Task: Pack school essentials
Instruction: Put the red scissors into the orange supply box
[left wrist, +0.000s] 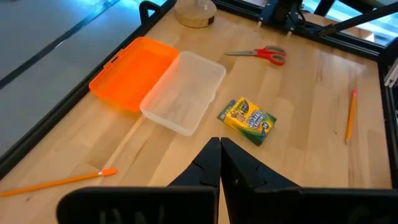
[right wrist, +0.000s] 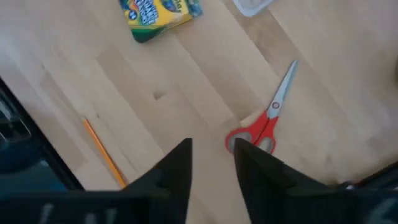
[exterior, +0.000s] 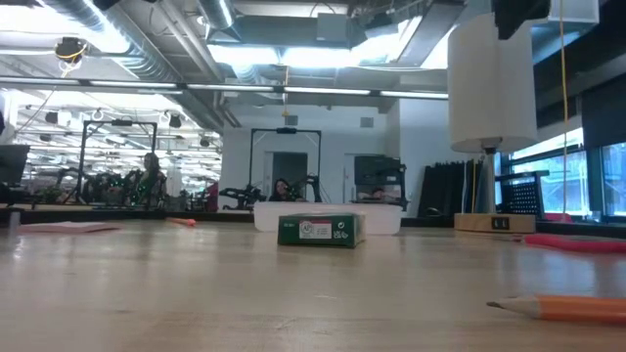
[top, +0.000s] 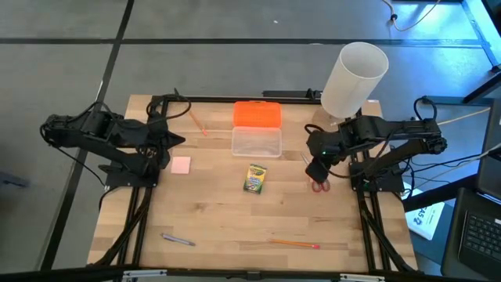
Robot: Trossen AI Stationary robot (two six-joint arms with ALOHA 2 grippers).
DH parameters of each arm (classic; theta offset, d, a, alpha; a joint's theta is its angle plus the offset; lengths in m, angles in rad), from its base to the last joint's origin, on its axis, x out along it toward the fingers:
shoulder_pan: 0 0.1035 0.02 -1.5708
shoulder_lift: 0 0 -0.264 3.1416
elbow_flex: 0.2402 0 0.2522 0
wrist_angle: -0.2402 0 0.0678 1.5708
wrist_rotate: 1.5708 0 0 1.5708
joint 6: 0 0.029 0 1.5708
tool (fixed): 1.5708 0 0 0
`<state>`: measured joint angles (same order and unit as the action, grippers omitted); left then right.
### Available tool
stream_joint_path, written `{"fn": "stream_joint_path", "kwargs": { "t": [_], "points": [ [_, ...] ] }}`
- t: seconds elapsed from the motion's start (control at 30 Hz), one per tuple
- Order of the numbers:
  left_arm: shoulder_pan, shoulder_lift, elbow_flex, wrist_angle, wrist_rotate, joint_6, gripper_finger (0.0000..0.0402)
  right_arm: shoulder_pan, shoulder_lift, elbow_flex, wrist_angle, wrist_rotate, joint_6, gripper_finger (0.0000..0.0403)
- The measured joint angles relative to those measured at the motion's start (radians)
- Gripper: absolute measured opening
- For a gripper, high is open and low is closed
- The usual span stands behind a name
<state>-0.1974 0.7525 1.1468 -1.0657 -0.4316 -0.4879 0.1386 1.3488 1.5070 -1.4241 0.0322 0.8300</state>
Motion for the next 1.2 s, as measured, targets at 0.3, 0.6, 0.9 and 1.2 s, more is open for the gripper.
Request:
{"fn": "stream_joint_path", "kwargs": {
  "t": [0.3, 0.6, 0.9, 1.2],
  "points": [
    [0.001, 0.024, 0.001, 0.008, 0.0, -0.018, 0.0, -0.004, 0.062, 0.0, 0.001, -0.081, 0.134, 0.0182],
    [0.001, 0.142, 0.001, 0.046, 0.033, -0.007, 0.0, -0.011, 0.143, -0.01, 0.005, -0.158, 0.266, 0.0177],
    [0.001, 0.202, 0.05, 0.067, 0.047, 0.012, 0.0, -0.019, 0.161, -0.181, 0.092, -0.243, 0.269, 0.0163],
    [0.022, 0.311, 0.22, 0.029, 0.061, 0.087, 0.0, -0.019, 0.16, -0.261, 0.105, -0.297, 0.261, 0.0163]
  ]
}}
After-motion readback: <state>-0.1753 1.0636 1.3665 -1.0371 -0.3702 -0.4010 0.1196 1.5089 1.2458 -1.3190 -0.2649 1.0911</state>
